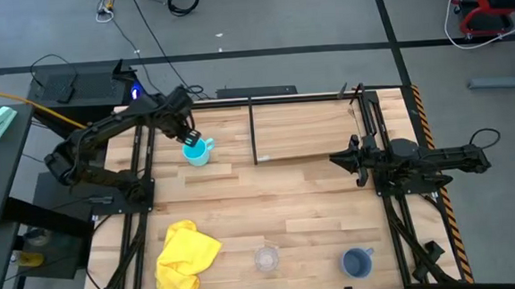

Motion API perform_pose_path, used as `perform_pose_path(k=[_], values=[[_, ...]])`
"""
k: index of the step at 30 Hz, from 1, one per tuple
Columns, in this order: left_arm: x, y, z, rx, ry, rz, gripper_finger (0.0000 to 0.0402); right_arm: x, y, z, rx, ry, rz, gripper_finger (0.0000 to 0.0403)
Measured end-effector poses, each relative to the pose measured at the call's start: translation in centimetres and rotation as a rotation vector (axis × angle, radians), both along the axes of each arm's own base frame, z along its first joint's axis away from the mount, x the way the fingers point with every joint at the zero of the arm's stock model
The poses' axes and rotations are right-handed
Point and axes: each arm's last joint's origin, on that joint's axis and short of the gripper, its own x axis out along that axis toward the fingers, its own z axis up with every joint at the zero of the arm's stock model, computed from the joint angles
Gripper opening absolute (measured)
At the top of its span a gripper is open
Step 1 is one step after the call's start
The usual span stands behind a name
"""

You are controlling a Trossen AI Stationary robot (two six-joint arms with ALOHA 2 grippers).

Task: Stack small to large cups/mugs on shelf
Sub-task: Move the light blue mug to the middle of the table

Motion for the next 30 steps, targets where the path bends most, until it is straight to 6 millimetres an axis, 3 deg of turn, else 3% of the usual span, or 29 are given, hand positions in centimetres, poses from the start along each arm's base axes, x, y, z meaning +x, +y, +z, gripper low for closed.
perform_pose_path(k=[6, 14, 22, 30], values=[[0.7, -0.4, -0.2, 0.001, -0.008, -0.03, 0.0108, 0.0, 0.0, 0.0, 0.007, -0.001, 0.0, 0.0062], [1.0, 0.2, -3.4, -0.061, 0.058, -0.023, 0.0108, 0.0, 0.1, 0.0, 0.005, 0.003, 0.029, 0.0062], [1.3, 1.0, -3.5, -0.023, 0.021, -0.026, 0.0106, 0.0, 0.1, -0.1, -0.004, 0.006, 0.028, 0.0062], [1.3, 1.1, -3.4, -0.014, 0.023, -0.031, 0.005, 0.0, 0.1, 0.0, 0.004, 0.003, 0.028, 0.0062]])
